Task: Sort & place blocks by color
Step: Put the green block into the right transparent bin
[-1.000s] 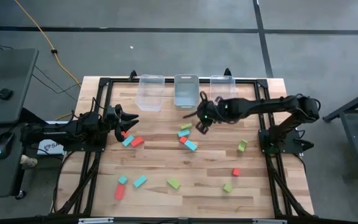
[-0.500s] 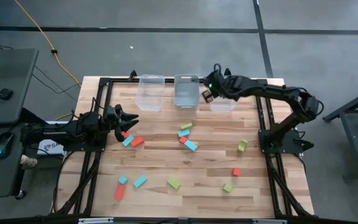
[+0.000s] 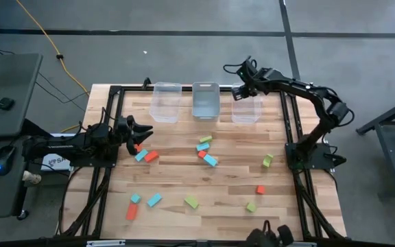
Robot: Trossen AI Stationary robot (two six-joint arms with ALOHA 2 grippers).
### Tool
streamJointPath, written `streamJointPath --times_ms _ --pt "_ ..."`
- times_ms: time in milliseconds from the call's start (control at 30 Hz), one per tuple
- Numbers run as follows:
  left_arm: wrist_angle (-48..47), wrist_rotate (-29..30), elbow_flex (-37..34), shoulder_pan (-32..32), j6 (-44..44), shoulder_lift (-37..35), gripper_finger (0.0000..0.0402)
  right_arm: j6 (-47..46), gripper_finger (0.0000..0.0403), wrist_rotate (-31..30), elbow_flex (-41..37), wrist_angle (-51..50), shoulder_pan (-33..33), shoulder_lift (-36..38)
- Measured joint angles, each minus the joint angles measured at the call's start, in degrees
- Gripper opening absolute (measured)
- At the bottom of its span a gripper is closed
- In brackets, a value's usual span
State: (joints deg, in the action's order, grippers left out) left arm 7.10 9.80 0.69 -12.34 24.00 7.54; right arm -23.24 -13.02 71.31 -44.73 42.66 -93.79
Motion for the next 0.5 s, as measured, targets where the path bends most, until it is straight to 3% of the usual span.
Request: streamJointPath --times_ms 500 --pt "-0.2 2.8 0.0 0.0 3.0 0.0 0.0127 1.3 0.0116 8.6 0.0 -2.1 -0.1 -9.4"
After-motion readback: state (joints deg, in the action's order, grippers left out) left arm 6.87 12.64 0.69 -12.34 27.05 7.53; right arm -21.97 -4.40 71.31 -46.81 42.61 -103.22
